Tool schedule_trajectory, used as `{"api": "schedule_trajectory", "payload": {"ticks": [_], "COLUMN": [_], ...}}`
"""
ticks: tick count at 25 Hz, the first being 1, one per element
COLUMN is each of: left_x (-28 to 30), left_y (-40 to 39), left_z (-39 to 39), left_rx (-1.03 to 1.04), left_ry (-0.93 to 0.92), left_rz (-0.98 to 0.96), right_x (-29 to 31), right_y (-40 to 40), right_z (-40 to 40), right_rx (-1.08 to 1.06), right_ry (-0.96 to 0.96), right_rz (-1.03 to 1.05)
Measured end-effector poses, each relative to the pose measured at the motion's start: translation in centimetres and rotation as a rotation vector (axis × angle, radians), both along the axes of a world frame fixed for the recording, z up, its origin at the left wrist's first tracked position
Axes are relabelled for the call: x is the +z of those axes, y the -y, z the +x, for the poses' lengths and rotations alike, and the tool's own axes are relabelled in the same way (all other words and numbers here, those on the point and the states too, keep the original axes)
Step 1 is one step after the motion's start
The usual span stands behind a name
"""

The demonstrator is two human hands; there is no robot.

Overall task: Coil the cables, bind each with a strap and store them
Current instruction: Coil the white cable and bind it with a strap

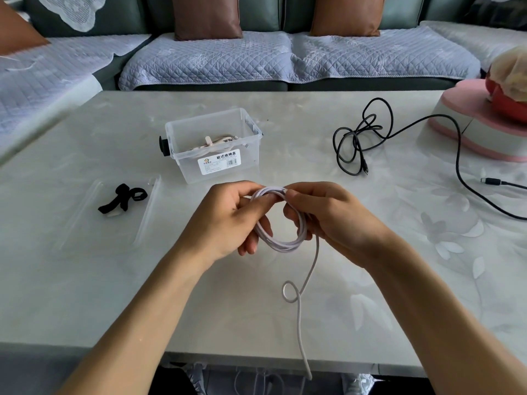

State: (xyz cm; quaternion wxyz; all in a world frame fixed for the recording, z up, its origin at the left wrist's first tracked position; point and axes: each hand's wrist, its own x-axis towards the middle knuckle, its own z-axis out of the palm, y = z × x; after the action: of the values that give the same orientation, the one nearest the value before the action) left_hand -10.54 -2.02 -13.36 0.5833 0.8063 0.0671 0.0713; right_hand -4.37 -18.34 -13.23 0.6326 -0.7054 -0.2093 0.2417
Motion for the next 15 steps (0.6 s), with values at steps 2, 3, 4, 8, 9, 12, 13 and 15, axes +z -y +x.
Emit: {"api": "schedule_trajectory", "payload": {"ticks": [2, 3, 4, 8, 9, 12, 13, 15], "left_x": [-0.6, -0.7, -1.0, -1.2, -1.1, -1.1, -1.1, -1.3], "left_y": [0.4, 0.7, 0.9, 1.5, 1.6, 1.7, 1.6, 0.9], "left_z": [0.0, 0.0, 0.1, 0.2, 0.2, 0.1, 0.0, -0.2], "left_rx": [0.105, 0.155, 0.193, 0.250, 0.251, 0.235, 0.222, 0.183], "left_ry": [0.059, 0.091, 0.123, 0.193, 0.185, 0.122, 0.115, 0.175], "left_rz": [-0.029, -0.011, 0.012, 0.016, 0.007, 0.009, 0.024, 0.149], "right_x": [-0.2, -0.4, -0.5, -0.9, -0.9, -0.4, -0.4, -0.5], "right_y": [-0.2, -0.2, -0.3, -0.5, -0.5, -0.4, -0.2, 0.0], "right_z": [0.1, 0.0, -0.1, -0.7, -0.8, -0.6, -0.5, -0.4], "right_rx": [-0.057, -0.074, -0.085, -0.192, -0.236, -0.353, -0.348, -0.282], "right_ry": [0.032, 0.051, 0.088, 0.206, 0.188, 0.171, 0.193, 0.257], "right_rz": [-0.056, -0.089, -0.139, -0.178, -0.120, 0.009, -0.004, -0.113]}}
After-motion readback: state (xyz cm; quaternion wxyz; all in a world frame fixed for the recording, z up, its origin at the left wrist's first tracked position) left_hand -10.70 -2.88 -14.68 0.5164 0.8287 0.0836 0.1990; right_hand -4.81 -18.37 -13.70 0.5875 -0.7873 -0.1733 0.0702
